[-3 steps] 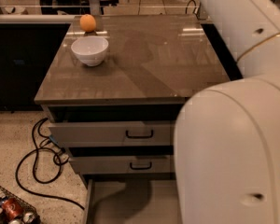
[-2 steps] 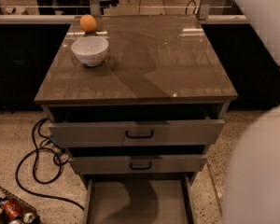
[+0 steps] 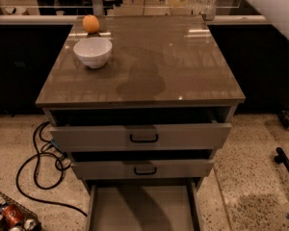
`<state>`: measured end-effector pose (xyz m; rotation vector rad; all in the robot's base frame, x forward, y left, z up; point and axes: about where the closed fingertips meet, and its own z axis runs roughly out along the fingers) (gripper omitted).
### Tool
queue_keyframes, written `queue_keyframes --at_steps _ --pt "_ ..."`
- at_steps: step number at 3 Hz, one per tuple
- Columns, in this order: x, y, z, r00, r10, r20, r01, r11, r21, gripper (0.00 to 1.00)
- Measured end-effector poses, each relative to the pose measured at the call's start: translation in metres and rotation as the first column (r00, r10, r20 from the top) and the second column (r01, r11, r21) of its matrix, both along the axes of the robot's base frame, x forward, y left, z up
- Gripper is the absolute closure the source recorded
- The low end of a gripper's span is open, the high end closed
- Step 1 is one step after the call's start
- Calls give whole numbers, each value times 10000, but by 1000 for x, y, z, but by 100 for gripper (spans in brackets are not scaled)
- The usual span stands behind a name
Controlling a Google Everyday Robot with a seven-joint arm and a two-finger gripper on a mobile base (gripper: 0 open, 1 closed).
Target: Place water bottle into bottom drawer
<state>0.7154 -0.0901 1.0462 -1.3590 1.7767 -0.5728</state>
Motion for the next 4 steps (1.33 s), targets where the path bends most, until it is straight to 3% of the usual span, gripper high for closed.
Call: queue_keyframes --at_steps 1,3,4 --pt "-33 8 -66 9945 418 -964 -477 9971 -601 100" --pt "-109 13 -144 9909 137 -1337 -280 9940 -1056 100" --pt "-109 13 -144 9909 137 -1337 -280 9940 -1056 100"
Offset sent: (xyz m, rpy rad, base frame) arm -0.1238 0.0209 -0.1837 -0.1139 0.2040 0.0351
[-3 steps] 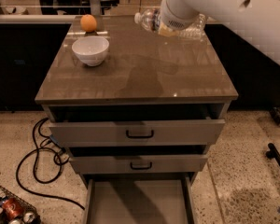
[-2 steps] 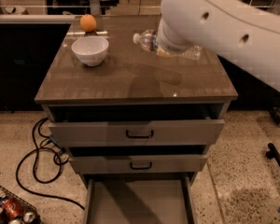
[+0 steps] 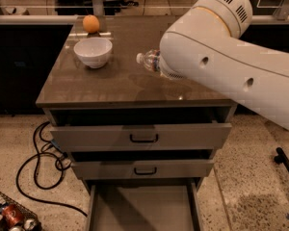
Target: Place water bottle into bottom drawer
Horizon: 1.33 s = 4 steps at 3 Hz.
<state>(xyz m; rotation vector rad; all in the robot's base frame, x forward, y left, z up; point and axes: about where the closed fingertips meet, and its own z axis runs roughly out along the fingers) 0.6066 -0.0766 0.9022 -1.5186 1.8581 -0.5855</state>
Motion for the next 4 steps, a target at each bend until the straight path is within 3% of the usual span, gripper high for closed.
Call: queue_keyframes --at_steps 1,2,3,4 --pt "-8 5 3 9993 353 -154 -354 9993 -76 100" --pt "-38 22 6 9939 951 -567 -969 9948 -303 100" --pt "-78 40 17 9892 1332 -616 -1360 9898 -427 100" --pt "-116 49 11 9849 1672 -456 -1673 9859 10 100"
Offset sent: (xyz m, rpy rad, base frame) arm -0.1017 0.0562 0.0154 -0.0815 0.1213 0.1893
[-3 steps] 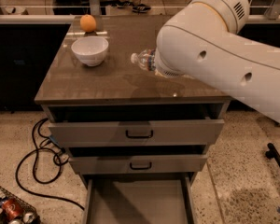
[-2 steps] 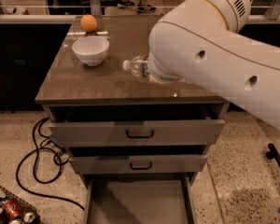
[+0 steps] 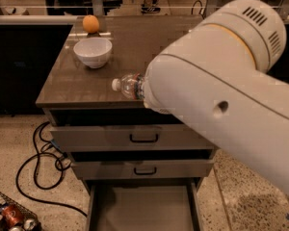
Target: Place water bottle into bottom drawer
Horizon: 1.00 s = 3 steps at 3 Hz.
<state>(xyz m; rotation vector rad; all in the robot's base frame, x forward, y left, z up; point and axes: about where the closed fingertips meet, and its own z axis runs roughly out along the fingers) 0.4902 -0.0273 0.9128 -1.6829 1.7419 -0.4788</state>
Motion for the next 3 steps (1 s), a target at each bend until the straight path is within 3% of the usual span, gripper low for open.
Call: queue_keyframes --at_steps 1,2,3 --pt "-12 -30 -26 9998 -115 -142 126 9969 781 100" --pt "-18 -82 -70 9971 -587 -482 659 9844 1629 100" --pt "-26 -113 -114 9840 -972 -1495 1346 9549 2648 100"
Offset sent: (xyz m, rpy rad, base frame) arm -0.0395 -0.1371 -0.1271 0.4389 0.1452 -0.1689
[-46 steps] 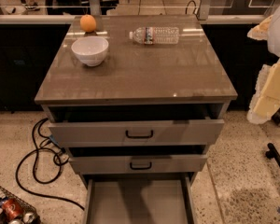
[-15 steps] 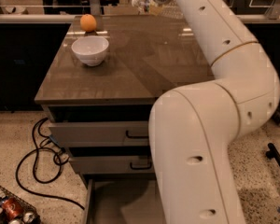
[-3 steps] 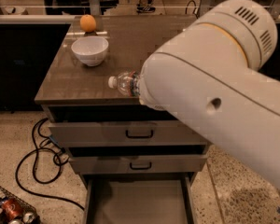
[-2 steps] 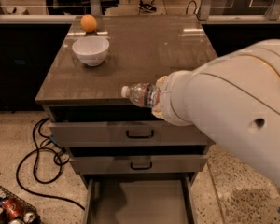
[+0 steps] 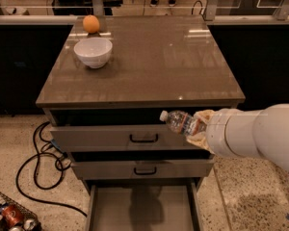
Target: Place water bottle into bottom drawer
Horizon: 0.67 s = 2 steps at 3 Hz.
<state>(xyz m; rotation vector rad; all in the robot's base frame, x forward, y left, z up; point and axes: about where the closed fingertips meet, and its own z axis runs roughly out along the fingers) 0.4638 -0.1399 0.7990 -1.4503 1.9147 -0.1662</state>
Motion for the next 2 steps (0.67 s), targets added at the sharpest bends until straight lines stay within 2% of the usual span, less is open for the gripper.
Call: queue_keyframes --at_steps 1,2 --pt "-2 6 -2 9997 -109 -203 121 9982 582 100" --pt "-2 6 -2 9997 -109 -203 120 9982 582 100"
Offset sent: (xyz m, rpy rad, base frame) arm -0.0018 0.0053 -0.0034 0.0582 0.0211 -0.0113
